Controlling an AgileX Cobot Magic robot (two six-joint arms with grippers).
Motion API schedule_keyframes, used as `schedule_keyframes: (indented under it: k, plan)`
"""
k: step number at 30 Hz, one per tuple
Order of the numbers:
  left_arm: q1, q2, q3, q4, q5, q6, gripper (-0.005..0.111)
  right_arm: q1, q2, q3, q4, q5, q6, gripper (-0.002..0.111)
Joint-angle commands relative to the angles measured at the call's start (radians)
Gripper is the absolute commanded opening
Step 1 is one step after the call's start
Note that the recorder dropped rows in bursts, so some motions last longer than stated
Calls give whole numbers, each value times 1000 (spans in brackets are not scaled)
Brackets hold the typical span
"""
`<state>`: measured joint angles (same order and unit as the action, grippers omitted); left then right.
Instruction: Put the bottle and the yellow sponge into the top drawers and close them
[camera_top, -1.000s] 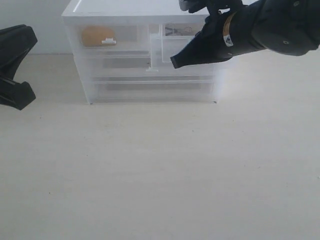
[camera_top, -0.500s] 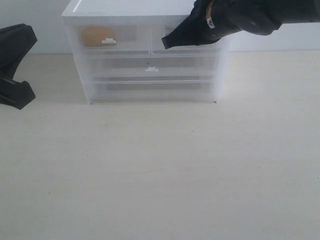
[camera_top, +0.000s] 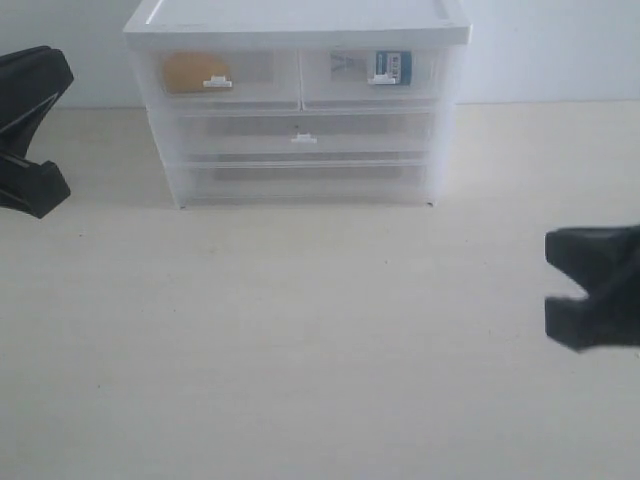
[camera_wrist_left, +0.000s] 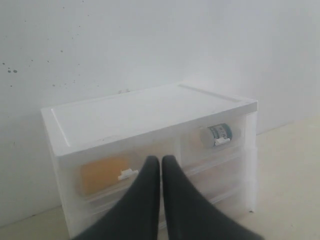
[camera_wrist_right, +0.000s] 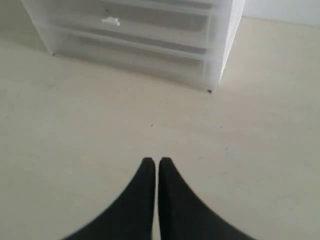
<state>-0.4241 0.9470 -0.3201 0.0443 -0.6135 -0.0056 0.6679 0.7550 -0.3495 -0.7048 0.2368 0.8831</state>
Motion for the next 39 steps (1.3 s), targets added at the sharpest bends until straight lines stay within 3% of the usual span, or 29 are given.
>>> schedule_keyframes:
  k: [1,6,7,19,21,22,24,26,32,39]
  plan:
    - [-6,4,4,-7,-18,-2,4,4,-130,147,40,-212,-38,2]
    - [-6,4,4,-7,-18,-2,4,4,-265,306,673,-383,-642,2]
    - [-6,4,4,-7,-18,-2,4,4,-280,330,716,-390,-709,2]
    - [-6,4,4,-7,-18,-2,4,4,-344,350,695,-299,-725,2]
    - [-6,4,4,-7,-18,-2,4,-98,-419,350,695,-304,-725,2]
    - [-6,4,4,-7,-18,-2,4,-256,-501,350,695,-322,-721,2]
    - [-6,4,4,-2,-18,-2,4,-467,-633,350,695,-317,-709,2]
    - [-6,4,4,-2,-18,-2,4,-571,-737,350,695,-237,-711,2]
    - [-6,4,4,-2,-18,-2,4,-577,-755,350,693,-28,-711,2]
    - [-6,4,4,-2,-18,-2,4,-577,-755,350,698,-31,-691,2]
